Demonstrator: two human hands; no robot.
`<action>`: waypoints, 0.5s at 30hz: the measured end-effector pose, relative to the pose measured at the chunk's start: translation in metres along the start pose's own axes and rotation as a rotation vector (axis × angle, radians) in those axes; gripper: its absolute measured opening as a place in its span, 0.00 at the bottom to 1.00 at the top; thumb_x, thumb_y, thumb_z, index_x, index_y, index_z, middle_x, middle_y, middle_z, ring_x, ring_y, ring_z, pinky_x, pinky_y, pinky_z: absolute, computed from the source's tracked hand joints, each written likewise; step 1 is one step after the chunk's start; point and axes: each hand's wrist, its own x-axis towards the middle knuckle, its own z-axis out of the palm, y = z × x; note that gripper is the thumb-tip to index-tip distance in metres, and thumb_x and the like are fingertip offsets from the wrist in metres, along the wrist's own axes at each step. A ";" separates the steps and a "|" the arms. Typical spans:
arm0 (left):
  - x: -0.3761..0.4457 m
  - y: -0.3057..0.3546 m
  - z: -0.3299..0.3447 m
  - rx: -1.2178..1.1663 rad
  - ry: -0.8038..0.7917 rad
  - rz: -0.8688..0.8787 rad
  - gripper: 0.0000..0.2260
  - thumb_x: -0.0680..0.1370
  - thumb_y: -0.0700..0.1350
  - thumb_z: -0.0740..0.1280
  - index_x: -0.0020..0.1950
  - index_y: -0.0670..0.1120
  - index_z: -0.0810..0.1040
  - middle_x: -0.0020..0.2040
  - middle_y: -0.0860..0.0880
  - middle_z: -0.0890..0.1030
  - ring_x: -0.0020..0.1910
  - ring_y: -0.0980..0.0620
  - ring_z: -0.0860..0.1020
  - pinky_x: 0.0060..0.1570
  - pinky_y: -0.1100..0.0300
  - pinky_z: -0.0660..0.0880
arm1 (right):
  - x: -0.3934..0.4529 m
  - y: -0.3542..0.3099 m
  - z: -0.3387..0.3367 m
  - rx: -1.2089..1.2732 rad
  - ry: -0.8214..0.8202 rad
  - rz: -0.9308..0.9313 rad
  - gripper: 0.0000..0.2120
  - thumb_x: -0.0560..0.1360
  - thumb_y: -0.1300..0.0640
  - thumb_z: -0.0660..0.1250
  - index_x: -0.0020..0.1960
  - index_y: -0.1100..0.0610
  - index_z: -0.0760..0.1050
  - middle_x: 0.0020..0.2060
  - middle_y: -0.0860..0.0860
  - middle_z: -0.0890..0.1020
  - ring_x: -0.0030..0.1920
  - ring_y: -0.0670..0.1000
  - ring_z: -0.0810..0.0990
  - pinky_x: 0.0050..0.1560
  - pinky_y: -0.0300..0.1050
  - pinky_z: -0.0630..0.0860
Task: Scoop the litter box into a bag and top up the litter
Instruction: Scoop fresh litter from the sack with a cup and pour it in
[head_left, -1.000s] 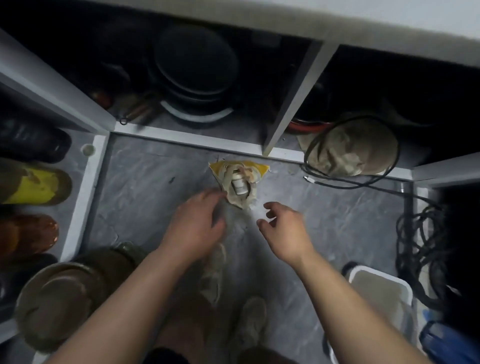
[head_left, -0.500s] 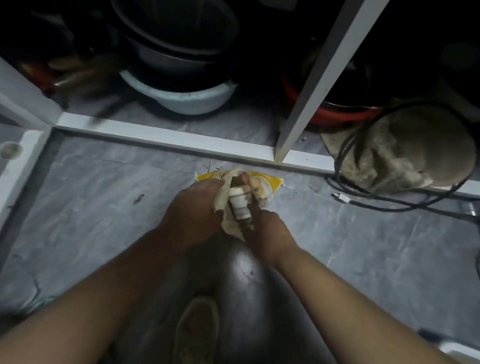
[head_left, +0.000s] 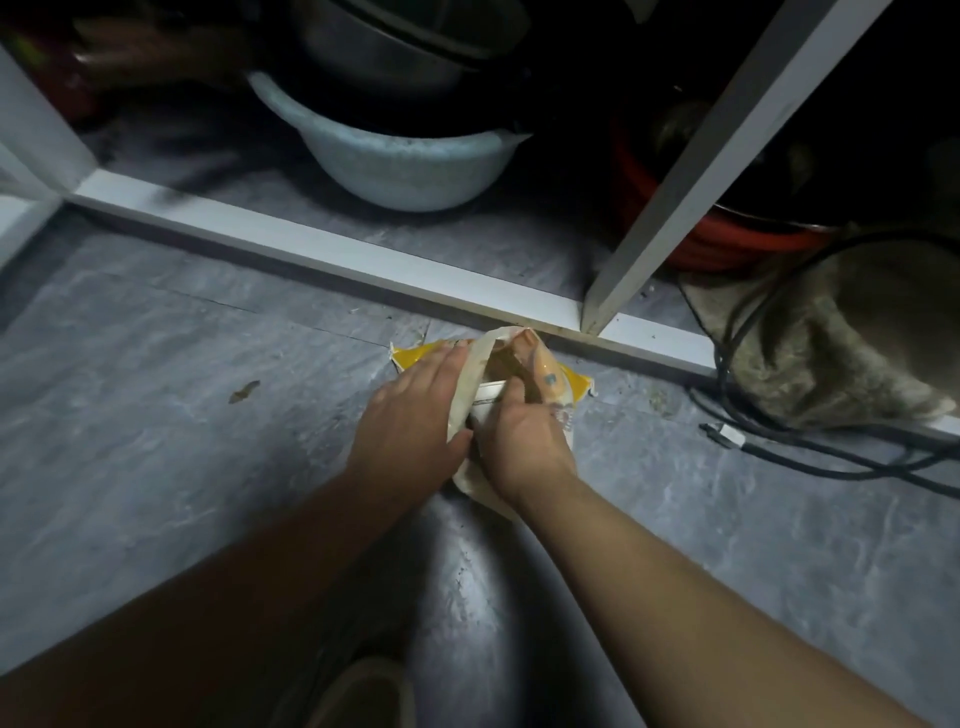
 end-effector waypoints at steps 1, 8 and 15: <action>0.001 0.000 0.002 -0.016 -0.002 -0.001 0.42 0.70 0.51 0.70 0.82 0.49 0.58 0.81 0.49 0.65 0.79 0.50 0.65 0.74 0.45 0.68 | 0.002 -0.001 0.003 -0.017 -0.004 0.007 0.31 0.79 0.57 0.63 0.78 0.58 0.54 0.62 0.61 0.79 0.62 0.61 0.78 0.60 0.51 0.74; 0.002 -0.003 0.014 -0.112 0.051 -0.003 0.40 0.73 0.45 0.70 0.83 0.49 0.57 0.82 0.50 0.64 0.80 0.51 0.63 0.77 0.47 0.64 | 0.013 -0.004 0.015 -0.130 0.017 -0.010 0.36 0.77 0.55 0.66 0.78 0.61 0.52 0.64 0.60 0.77 0.64 0.60 0.77 0.63 0.52 0.73; -0.002 -0.012 0.015 -0.121 0.095 0.008 0.38 0.73 0.42 0.71 0.82 0.47 0.60 0.81 0.50 0.65 0.79 0.51 0.64 0.76 0.49 0.65 | 0.016 0.002 0.013 -0.192 -0.045 -0.026 0.41 0.78 0.47 0.65 0.81 0.55 0.45 0.69 0.61 0.71 0.68 0.62 0.73 0.66 0.54 0.70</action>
